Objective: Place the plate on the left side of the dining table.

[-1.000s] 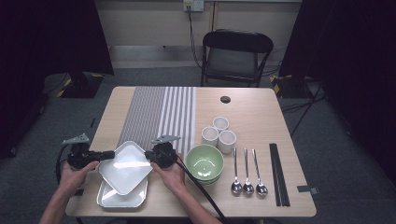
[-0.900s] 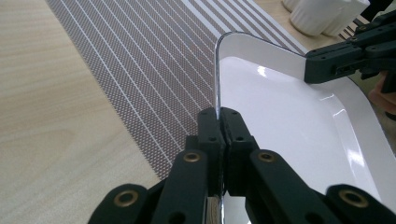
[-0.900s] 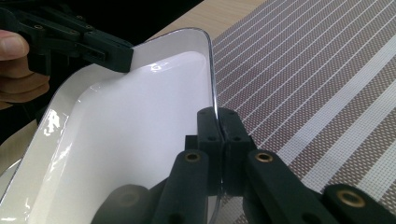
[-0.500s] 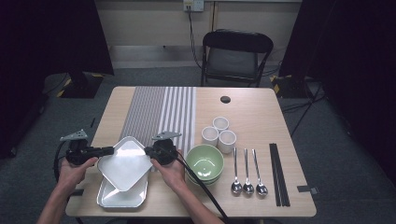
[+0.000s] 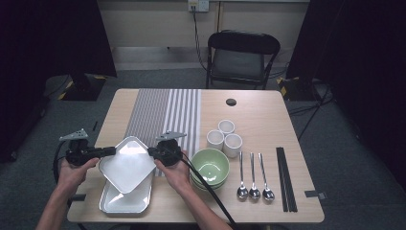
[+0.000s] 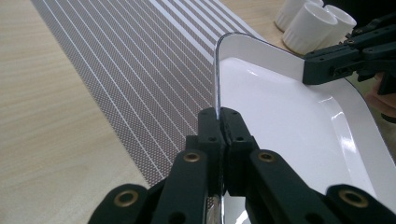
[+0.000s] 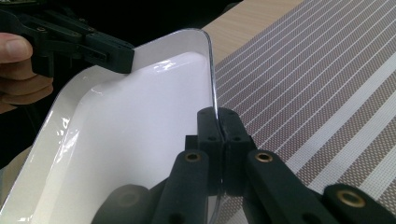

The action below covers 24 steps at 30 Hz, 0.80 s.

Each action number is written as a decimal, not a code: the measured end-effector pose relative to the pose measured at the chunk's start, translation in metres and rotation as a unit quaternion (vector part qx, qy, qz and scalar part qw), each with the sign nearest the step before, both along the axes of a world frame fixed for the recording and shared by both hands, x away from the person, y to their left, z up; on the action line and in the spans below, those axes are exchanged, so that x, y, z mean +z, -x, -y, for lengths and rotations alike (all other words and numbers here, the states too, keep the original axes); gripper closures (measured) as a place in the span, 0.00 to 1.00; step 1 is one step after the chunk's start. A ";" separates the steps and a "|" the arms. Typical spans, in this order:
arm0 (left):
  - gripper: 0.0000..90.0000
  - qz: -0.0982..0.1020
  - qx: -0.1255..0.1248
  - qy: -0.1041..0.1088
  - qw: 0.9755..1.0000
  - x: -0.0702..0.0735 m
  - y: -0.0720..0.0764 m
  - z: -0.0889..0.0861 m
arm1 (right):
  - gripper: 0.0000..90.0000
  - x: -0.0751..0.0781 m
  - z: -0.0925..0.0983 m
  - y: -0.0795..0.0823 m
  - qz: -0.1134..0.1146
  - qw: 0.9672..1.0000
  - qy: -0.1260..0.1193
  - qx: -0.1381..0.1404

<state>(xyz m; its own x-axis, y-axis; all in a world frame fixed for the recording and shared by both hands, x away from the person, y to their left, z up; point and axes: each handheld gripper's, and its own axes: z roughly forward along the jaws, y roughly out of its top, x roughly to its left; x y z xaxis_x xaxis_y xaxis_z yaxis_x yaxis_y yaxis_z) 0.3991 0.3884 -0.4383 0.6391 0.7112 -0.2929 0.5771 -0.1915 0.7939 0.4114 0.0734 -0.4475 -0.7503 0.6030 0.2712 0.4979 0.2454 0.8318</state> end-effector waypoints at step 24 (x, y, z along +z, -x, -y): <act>0.98 0.017 -0.006 -0.005 1.000 0.035 -0.012 0.001 | 0.99 0.033 0.001 -0.009 0.025 1.000 -0.005 -0.006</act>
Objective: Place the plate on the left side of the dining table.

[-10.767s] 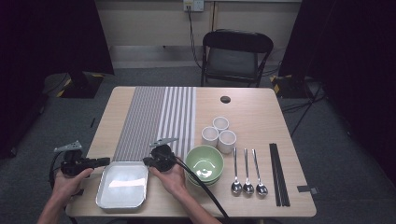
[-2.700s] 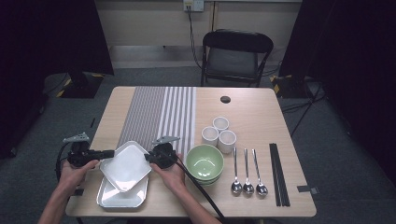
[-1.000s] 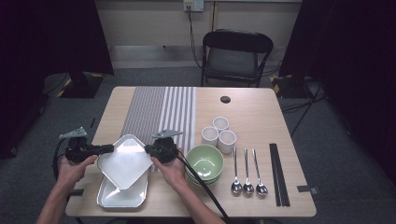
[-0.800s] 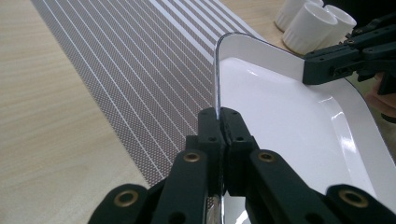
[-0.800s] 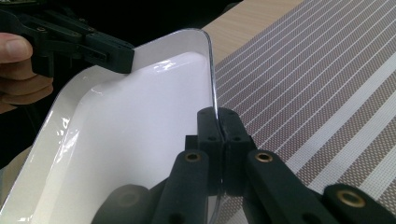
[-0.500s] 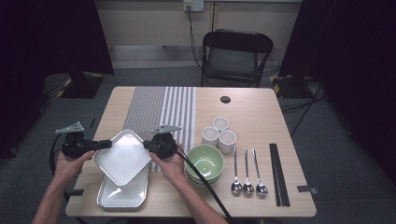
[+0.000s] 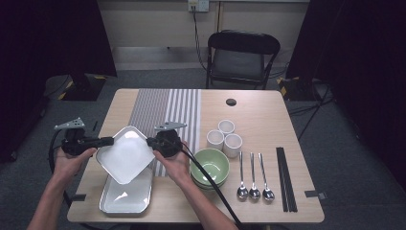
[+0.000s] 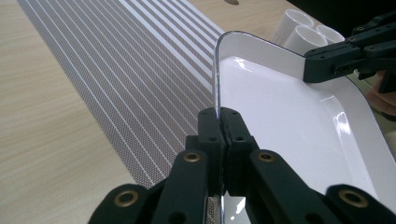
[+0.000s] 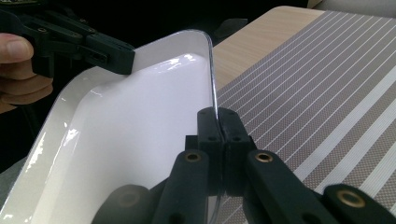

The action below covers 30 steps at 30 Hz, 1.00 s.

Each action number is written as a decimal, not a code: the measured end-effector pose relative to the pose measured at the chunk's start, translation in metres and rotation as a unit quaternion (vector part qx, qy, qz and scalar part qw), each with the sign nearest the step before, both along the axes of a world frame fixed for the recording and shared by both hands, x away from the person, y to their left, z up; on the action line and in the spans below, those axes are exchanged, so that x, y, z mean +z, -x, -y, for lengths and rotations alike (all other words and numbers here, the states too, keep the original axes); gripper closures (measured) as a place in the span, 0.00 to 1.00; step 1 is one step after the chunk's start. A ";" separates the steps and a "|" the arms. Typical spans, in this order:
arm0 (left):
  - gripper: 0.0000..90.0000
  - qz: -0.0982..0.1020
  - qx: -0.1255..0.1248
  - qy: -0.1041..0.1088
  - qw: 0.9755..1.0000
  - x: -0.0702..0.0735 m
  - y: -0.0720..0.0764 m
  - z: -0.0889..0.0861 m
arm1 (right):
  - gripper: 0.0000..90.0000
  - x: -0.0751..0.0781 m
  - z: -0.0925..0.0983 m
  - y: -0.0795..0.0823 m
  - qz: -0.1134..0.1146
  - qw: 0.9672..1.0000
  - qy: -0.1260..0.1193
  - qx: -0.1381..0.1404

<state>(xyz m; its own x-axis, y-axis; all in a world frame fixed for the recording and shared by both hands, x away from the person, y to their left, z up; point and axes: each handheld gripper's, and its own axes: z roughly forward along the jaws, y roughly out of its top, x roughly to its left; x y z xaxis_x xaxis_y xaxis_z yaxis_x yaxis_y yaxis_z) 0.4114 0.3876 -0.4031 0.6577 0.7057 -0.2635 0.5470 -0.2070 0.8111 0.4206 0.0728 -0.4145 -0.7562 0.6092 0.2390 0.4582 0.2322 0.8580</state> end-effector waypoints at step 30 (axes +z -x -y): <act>0.98 0.025 -0.014 0.005 1.000 0.034 -0.019 0.022 | 0.99 0.042 0.021 -0.013 0.025 1.000 0.008 -0.007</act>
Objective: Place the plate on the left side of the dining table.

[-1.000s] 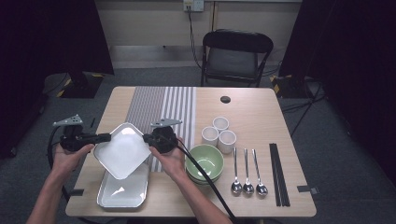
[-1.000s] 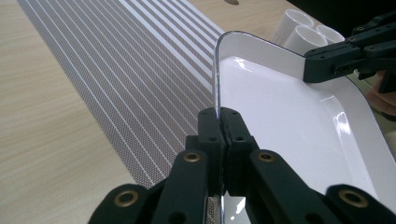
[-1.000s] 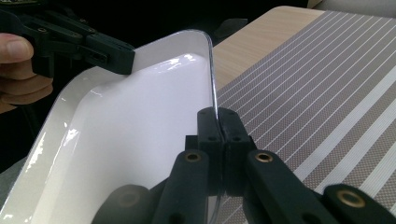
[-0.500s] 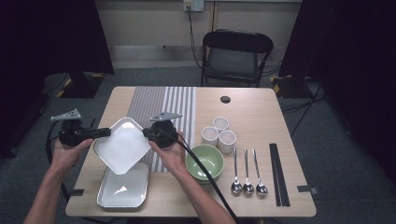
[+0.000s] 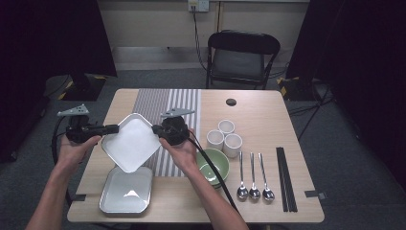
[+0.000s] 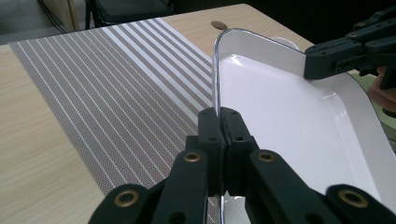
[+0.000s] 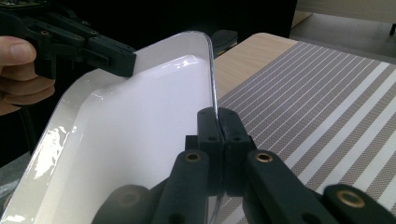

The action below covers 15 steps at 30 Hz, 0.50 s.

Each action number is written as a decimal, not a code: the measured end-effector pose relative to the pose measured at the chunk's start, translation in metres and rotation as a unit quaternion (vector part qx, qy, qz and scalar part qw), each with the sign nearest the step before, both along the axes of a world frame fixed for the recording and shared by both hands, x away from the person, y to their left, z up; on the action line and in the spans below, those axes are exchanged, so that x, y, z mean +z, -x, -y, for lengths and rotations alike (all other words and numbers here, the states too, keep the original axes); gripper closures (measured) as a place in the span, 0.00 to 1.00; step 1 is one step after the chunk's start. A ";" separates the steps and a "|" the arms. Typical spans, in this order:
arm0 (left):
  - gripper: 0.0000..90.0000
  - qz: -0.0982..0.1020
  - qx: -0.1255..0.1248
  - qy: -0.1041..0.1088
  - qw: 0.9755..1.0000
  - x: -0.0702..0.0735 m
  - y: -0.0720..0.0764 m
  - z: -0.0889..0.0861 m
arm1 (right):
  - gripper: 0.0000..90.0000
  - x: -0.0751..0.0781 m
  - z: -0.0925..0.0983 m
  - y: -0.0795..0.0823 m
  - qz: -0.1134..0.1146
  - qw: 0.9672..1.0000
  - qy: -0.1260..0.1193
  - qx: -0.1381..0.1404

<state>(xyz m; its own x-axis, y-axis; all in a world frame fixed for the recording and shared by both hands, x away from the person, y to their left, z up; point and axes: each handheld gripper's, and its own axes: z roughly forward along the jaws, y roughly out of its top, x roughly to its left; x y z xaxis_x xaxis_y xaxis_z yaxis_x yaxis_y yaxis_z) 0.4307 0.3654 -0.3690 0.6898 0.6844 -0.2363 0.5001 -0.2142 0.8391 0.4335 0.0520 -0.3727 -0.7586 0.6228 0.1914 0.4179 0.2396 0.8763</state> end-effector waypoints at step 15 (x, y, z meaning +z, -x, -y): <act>0.98 -0.002 -0.005 -0.005 1.000 0.009 -0.021 0.030 | 0.99 0.010 0.029 -0.019 0.004 1.000 0.001 -0.004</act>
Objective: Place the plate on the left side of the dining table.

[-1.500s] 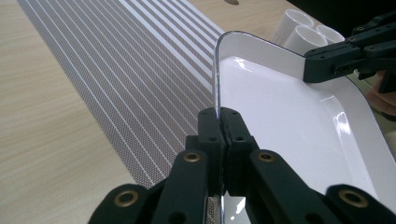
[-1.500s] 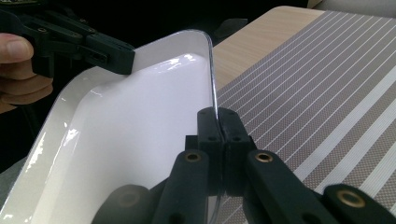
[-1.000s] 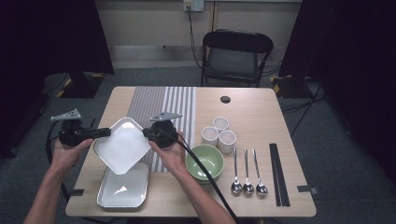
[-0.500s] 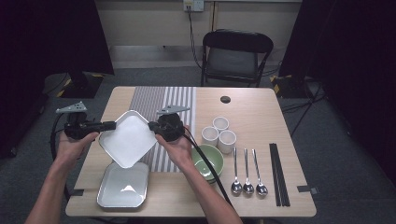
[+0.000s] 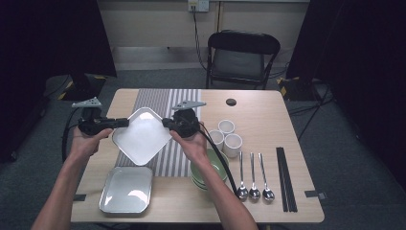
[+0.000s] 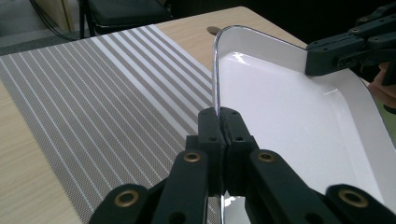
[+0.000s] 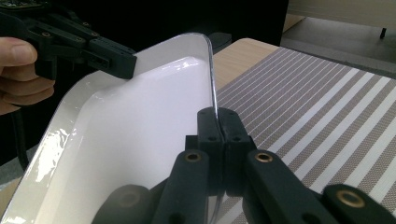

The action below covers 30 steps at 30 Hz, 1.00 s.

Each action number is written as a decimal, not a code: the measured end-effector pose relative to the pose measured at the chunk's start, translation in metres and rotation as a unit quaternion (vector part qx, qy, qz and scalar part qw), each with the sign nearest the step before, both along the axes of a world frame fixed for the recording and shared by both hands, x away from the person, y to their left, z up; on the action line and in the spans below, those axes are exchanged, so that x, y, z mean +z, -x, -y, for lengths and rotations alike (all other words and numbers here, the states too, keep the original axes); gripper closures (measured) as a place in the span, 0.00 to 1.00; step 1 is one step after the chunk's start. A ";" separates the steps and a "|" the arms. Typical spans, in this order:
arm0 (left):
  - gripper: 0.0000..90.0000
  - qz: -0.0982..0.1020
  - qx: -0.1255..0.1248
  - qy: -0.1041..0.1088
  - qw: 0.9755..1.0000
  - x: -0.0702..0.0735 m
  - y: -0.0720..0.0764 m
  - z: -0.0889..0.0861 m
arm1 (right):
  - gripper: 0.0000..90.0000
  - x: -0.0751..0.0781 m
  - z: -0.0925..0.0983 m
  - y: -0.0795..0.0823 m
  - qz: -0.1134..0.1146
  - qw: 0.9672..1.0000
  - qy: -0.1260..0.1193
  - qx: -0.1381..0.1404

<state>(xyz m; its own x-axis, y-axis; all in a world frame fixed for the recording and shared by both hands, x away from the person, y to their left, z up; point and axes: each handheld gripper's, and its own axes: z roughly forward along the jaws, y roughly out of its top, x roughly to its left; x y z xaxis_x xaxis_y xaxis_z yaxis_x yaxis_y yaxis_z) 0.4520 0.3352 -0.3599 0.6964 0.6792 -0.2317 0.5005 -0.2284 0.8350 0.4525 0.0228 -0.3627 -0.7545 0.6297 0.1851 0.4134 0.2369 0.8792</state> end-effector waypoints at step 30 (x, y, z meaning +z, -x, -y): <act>0.99 -0.003 -0.023 0.012 1.000 -0.001 -0.058 0.077 | 0.99 0.006 0.078 -0.038 0.017 0.999 -0.001 -0.030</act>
